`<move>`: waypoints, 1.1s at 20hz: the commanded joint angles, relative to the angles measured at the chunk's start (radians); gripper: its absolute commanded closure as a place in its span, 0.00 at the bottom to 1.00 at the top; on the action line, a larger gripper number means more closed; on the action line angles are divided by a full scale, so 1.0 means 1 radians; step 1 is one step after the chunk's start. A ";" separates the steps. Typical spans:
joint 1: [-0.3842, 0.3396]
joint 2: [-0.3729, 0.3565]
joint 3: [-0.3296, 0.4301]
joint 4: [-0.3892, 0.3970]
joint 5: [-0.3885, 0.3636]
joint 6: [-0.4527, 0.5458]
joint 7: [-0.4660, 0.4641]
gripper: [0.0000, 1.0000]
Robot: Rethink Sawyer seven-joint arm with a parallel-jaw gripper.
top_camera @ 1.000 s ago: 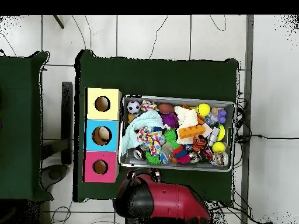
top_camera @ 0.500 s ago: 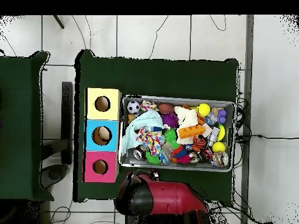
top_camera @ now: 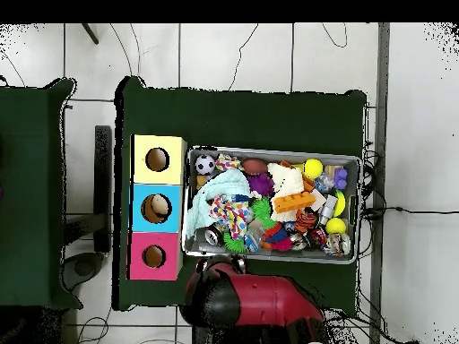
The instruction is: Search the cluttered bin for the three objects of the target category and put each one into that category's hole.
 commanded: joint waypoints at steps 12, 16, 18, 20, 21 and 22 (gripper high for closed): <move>-0.031 0.110 0.060 -0.113 -0.122 -0.153 0.059 0.00; -0.055 0.118 0.081 -0.103 -0.128 -0.214 0.081 0.00; -0.063 0.114 0.089 -0.095 -0.129 -0.234 0.090 0.00; -0.061 0.119 0.085 -0.104 -0.132 -0.238 0.092 0.00; -0.057 0.125 0.076 -0.110 -0.137 -0.246 0.094 0.00; -0.058 0.133 0.072 -0.115 -0.144 -0.253 0.090 0.00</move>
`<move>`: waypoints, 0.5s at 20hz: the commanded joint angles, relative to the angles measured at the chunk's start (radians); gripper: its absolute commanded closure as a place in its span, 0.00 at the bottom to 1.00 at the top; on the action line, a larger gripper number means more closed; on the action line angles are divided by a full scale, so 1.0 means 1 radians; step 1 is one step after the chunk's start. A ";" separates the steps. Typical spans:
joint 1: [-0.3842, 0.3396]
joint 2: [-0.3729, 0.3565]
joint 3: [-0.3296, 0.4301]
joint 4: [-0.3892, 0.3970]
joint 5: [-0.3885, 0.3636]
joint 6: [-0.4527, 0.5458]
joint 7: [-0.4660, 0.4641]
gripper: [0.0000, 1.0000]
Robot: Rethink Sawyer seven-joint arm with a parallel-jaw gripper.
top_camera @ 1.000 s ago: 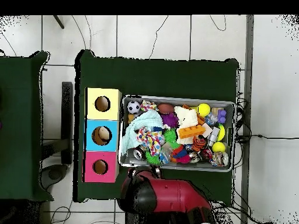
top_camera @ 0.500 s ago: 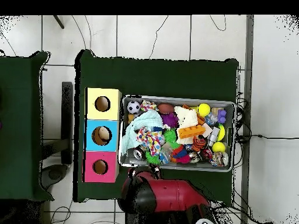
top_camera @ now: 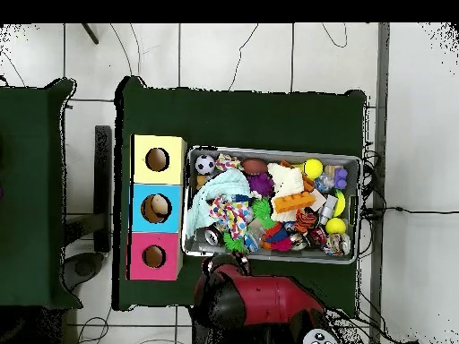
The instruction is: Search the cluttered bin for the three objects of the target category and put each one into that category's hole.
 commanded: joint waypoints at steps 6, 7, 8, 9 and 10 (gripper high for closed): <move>-0.052 0.058 0.073 -0.114 -0.074 -0.130 0.083 0.00; -0.052 0.057 0.072 -0.114 -0.077 -0.138 0.085 0.00; -0.050 0.058 0.069 -0.114 -0.079 -0.146 0.087 0.00; -0.053 0.059 0.070 -0.115 -0.083 -0.154 0.087 0.00; -0.057 0.062 0.074 -0.114 -0.086 -0.160 0.089 0.00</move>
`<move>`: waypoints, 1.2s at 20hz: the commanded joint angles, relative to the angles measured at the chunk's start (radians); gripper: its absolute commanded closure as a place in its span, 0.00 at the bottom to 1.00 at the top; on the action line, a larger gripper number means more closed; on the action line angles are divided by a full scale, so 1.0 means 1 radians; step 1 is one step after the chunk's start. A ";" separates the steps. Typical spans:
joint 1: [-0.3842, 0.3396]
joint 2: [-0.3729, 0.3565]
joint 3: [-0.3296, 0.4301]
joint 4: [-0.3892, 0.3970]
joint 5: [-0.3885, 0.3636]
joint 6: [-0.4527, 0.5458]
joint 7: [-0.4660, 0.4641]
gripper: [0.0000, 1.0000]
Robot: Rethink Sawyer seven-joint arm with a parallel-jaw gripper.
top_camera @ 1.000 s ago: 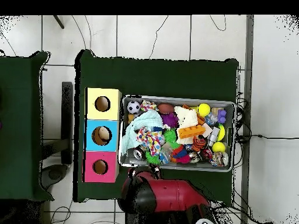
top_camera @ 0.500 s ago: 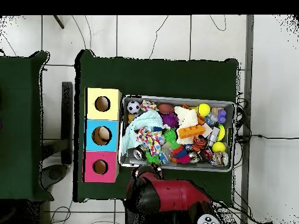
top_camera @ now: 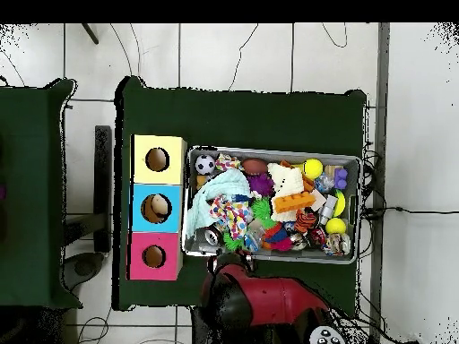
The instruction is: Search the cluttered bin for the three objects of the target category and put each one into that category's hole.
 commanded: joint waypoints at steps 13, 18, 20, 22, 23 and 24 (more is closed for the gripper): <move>-0.011 0.094 0.025 -0.145 -0.106 -0.162 0.093 0.00; 0.002 0.124 -0.005 -0.164 -0.116 -0.240 0.110 0.00; 0.001 0.133 -0.013 -0.167 -0.117 -0.267 0.113 0.00; 0.002 0.144 -0.022 -0.173 -0.119 -0.294 0.113 0.00; 0.004 0.148 -0.026 -0.176 -0.119 -0.306 0.113 0.00; 0.003 0.152 -0.025 -0.183 -0.118 -0.311 0.111 0.00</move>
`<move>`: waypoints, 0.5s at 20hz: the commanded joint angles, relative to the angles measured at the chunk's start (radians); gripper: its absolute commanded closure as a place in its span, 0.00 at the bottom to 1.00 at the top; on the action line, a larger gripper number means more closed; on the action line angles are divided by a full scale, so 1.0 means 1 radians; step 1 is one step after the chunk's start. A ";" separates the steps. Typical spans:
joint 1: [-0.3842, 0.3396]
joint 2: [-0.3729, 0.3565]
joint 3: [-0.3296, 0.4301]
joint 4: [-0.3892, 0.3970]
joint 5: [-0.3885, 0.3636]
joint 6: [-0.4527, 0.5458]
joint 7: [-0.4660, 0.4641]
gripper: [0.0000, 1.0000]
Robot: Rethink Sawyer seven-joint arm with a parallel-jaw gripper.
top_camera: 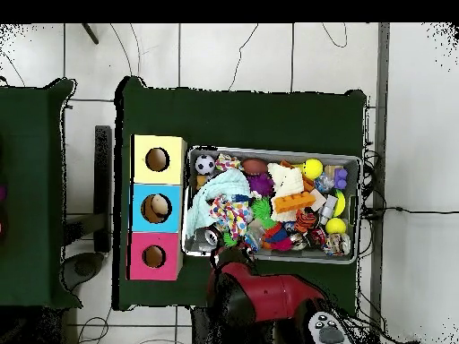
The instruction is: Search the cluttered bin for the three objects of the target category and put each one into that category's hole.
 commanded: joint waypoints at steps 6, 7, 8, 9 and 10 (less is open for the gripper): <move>0.015 0.069 -0.017 -0.151 -0.037 -0.174 0.107 0.00; 0.017 0.075 -0.022 -0.155 -0.035 -0.183 0.106 0.00; 0.018 0.079 -0.024 -0.158 -0.034 -0.195 0.105 0.00; 0.018 0.081 -0.024 -0.160 -0.033 -0.195 0.104 0.00; 0.018 0.077 -0.022 -0.159 -0.034 -0.189 0.102 0.00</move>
